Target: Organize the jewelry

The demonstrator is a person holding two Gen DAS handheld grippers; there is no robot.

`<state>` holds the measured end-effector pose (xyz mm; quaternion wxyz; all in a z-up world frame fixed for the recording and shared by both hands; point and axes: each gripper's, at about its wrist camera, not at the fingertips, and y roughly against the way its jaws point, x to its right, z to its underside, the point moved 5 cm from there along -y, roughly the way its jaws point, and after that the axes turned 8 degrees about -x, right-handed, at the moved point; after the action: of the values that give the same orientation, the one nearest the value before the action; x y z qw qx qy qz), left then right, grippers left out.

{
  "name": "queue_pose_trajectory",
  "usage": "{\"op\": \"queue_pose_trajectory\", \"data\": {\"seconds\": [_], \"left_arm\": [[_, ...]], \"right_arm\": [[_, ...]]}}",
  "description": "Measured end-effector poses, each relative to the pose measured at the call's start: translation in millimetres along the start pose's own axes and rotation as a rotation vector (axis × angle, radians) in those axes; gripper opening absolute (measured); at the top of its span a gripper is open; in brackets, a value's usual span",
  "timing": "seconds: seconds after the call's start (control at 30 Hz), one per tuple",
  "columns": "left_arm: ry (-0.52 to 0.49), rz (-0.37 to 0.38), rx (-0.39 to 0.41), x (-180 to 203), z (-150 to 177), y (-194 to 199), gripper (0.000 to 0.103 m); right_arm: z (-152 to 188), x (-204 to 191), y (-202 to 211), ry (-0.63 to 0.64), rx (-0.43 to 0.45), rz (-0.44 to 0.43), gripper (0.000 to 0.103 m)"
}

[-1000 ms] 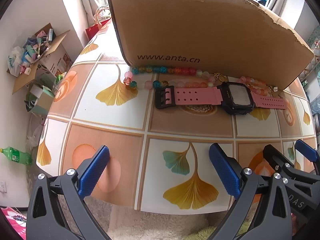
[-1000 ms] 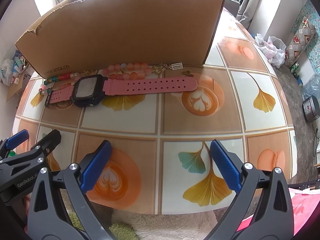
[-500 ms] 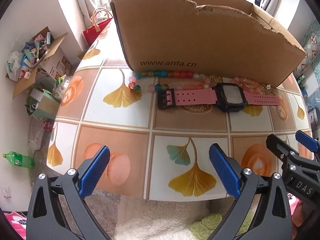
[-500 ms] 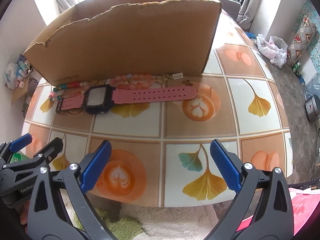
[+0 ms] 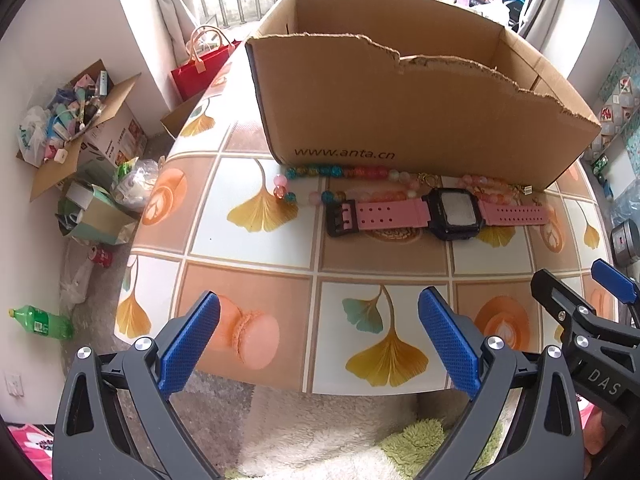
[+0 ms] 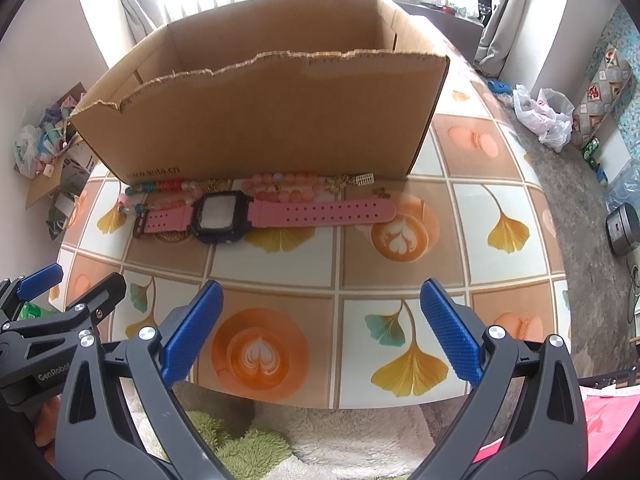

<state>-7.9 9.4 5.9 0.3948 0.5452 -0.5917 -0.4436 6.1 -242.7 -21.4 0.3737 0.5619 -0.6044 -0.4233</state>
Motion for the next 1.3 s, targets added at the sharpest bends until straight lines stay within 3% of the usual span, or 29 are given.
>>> {"op": "queue_pose_trajectory", "data": {"seconds": [0.57,0.87,1.07,1.3], "left_arm": [[0.032,0.013,-0.008,-6.6,-7.7,-7.8,0.097],[0.053,-0.063,0.08,-27.7,-71.1,-16.6,0.097],[0.061,-0.064,0.077,-37.3,-106.0,-28.1,0.097],[0.056,-0.072,0.1,-42.4,-135.8,-41.8,0.097]], "right_arm": [[-4.3,9.1,0.0,-0.024,0.02,-0.032,0.096],[-63.6,9.8,-9.9,-0.024,0.066,-0.093,0.096],[-90.7,8.9,-31.4,-0.024,0.027,-0.126,0.096],[-120.8,8.3,-43.4,-0.024,0.065,-0.143,0.096]]}}
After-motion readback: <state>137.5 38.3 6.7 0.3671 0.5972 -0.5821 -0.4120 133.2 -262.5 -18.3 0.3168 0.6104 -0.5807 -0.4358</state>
